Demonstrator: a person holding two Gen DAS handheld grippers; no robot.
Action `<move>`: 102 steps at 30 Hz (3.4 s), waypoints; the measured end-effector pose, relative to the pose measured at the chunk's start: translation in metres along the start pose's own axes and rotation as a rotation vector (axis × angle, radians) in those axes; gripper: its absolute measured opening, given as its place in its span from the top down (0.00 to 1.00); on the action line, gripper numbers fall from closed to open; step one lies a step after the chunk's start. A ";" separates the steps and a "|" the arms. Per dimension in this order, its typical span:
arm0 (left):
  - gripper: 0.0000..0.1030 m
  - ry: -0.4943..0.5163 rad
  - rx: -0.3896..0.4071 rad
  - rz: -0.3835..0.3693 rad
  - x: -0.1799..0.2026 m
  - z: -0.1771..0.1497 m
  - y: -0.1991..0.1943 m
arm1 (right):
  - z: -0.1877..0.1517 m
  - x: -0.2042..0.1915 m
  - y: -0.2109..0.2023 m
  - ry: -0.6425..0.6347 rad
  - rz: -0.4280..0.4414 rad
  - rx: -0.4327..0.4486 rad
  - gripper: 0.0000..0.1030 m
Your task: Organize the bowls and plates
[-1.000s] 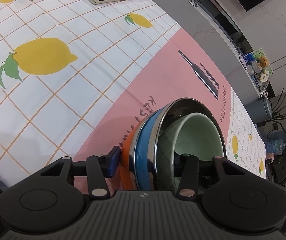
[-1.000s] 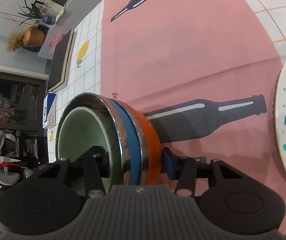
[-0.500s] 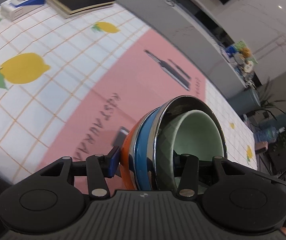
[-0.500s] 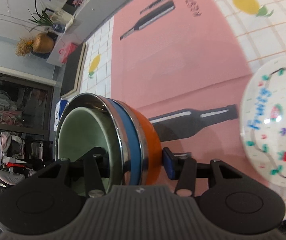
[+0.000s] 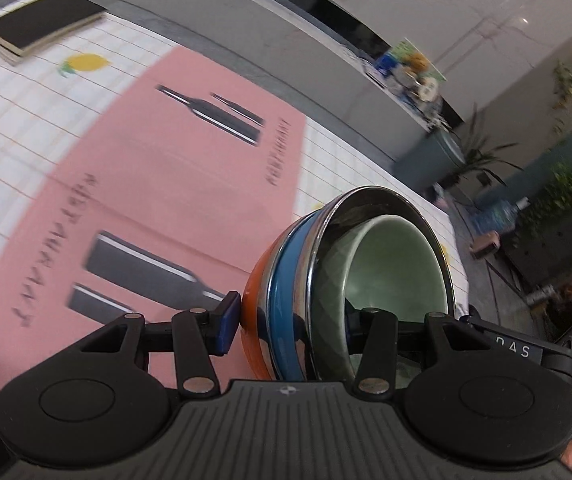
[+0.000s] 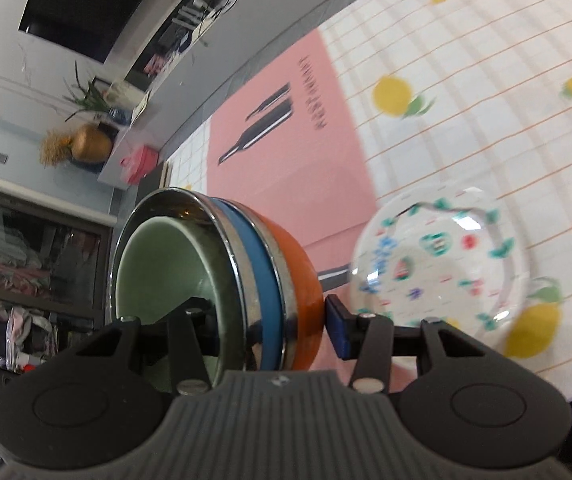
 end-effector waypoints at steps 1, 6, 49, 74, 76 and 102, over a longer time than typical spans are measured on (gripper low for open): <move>0.48 0.002 -0.005 -0.011 0.004 -0.003 0.005 | 0.002 0.005 -0.006 -0.001 -0.008 0.008 0.54; 0.48 0.016 -0.050 -0.040 0.021 -0.014 0.030 | 0.007 0.033 -0.022 0.021 -0.044 0.026 0.54; 0.48 -0.005 -0.189 0.028 0.018 -0.035 0.093 | 0.018 0.098 0.011 0.084 -0.065 -0.050 0.50; 0.29 0.322 -0.002 0.121 0.055 -0.014 0.015 | 0.024 0.041 -0.049 -0.208 -0.231 0.089 0.28; 0.29 0.369 0.018 0.131 0.061 -0.015 -0.001 | 0.020 0.029 -0.061 -0.261 -0.253 0.112 0.27; 0.23 0.631 0.236 0.212 0.057 -0.103 -0.101 | -0.136 -0.016 -0.118 -0.633 -0.450 0.315 0.21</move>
Point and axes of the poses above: each gripper's, at about its wrist camera, not at the fingertips, and y roughly the way its jaws point, x to its right, z to its top, the point moved 5 cm from there along y, roughly the way its jaws point, and after that the axes turned 3 degrees about -y, right-handed, at the moved point
